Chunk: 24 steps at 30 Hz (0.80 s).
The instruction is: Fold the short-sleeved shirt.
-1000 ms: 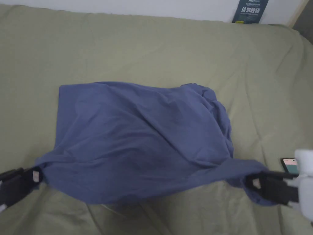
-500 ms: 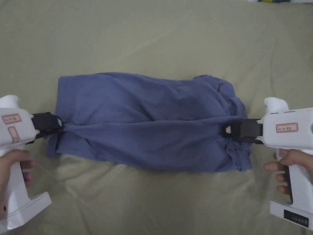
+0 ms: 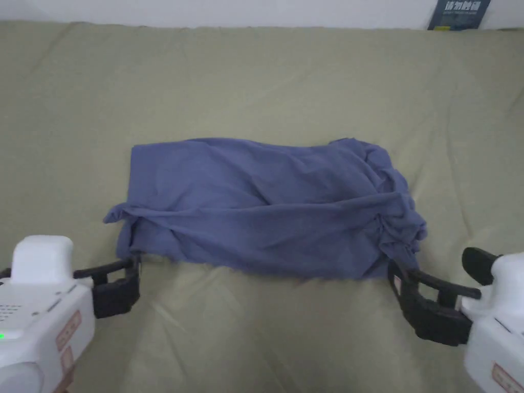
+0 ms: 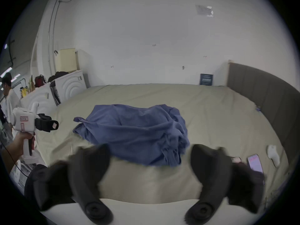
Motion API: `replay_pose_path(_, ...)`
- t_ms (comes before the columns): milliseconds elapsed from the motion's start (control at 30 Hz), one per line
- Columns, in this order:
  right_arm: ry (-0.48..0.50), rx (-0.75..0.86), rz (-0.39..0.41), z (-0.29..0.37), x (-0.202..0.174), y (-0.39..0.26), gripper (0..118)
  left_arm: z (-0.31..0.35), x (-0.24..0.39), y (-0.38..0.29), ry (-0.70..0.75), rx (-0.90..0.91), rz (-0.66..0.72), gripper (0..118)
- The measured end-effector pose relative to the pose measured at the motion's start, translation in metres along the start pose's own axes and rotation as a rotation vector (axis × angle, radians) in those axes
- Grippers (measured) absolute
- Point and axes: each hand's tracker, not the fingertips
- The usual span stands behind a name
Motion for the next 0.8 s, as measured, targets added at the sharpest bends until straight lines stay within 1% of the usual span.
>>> replay_pose_path(33,0.013,-0.044,-0.036,0.004,-0.005,-0.006,11,0.004,-0.002,-0.006,-0.030,-0.013,-0.020,1)
replay_pose_path(67,0.009,-0.092,-0.080,0.009,-0.007,-0.010,1,0.000,-0.005,-0.008,-0.058,-0.046,-0.007,0)
replay_pose_path(100,-0.022,-0.092,-0.094,0.016,-0.010,-0.017,1,-0.001,-0.007,-0.012,-0.011,-0.078,-0.035,0)
replay_pose_path(133,-0.038,-0.061,-0.106,0.026,-0.012,-0.025,0,0.007,-0.003,-0.013,-0.009,-0.069,-0.039,0)
replay_pose_path(167,-0.018,-0.065,-0.118,0.029,-0.013,-0.029,1,0.006,-0.008,-0.013,-0.043,-0.077,-0.013,0)
replay_pose_path(200,-0.012,-0.082,-0.146,0.035,-0.014,-0.033,1,0.002,-0.011,-0.012,-0.051,-0.071,0.036,0)
replay_pose_path(267,-0.036,-0.088,-0.159,0.046,-0.017,-0.039,1,-0.017,-0.023,-0.010,-0.076,-0.074,0.043,0)
replay_pose_path(300,-0.037,-0.092,-0.162,0.049,-0.017,-0.041,1,-0.026,-0.026,-0.006,-0.077,-0.073,0.051,4)
replay_pose_path(333,-0.043,-0.100,-0.171,0.053,-0.017,-0.043,1,-0.039,-0.028,-0.001,-0.080,-0.077,0.054,18)
replay_pose_path(367,-0.047,-0.104,-0.179,0.056,-0.017,-0.045,1,-0.053,-0.030,0.002,-0.096,-0.111,0.068,59)
replay_pose_path(400,-0.051,-0.110,-0.182,0.058,-0.017,-0.045,1,-0.073,-0.029,0.003,-0.093,-0.182,0.054,115)
replay_pose_path(433,-0.061,-0.119,-0.181,0.058,-0.015,-0.046,1,-0.081,-0.031,0.006,-0.093,-0.116,0.092,118)
replay_pose_path(500,-0.079,-0.131,-0.179,0.059,-0.014,-0.047,1,-0.104,-0.033,0.011,-0.065,-0.177,0.019,117)
replay_pose_path(533,-0.083,-0.135,-0.183,0.059,-0.013,-0.046,1,-0.121,-0.023,0.007,-0.050,-0.212,0.010,117)
replay_pose_path(633,-0.095,-0.148,-0.190,0.056,-0.007,-0.046,1,-0.142,-0.021,0.006,-0.029,-0.221,0.002,116)
replay_pose_path(667,-0.103,-0.156,-0.187,0.053,-0.007,-0.045,1,-0.141,-0.019,0.013,0.001,-0.223,-0.015,113)
replay_pose_path(700,-0.108,-0.166,-0.188,0.050,-0.005,-0.044,1,-0.143,-0.018,0.014,0.017,-0.223,-0.026,101)
replay_pose_path(733,-0.111,-0.175,-0.189,0.046,-0.004,-0.043,1,-0.142,-0.018,0.016,0.002,-0.214,-0.029,71)
replay_pose_path(767,-0.118,-0.186,-0.185,0.041,-0.004,-0.042,1,-0.141,-0.017,0.018,-0.024,-0.207,-0.031,26)
replay_pose_path(800,-0.124,-0.198,-0.181,0.034,-0.003,-0.040,1,-0.144,-0.012,0.018,-0.076,-0.216,-0.030,10)
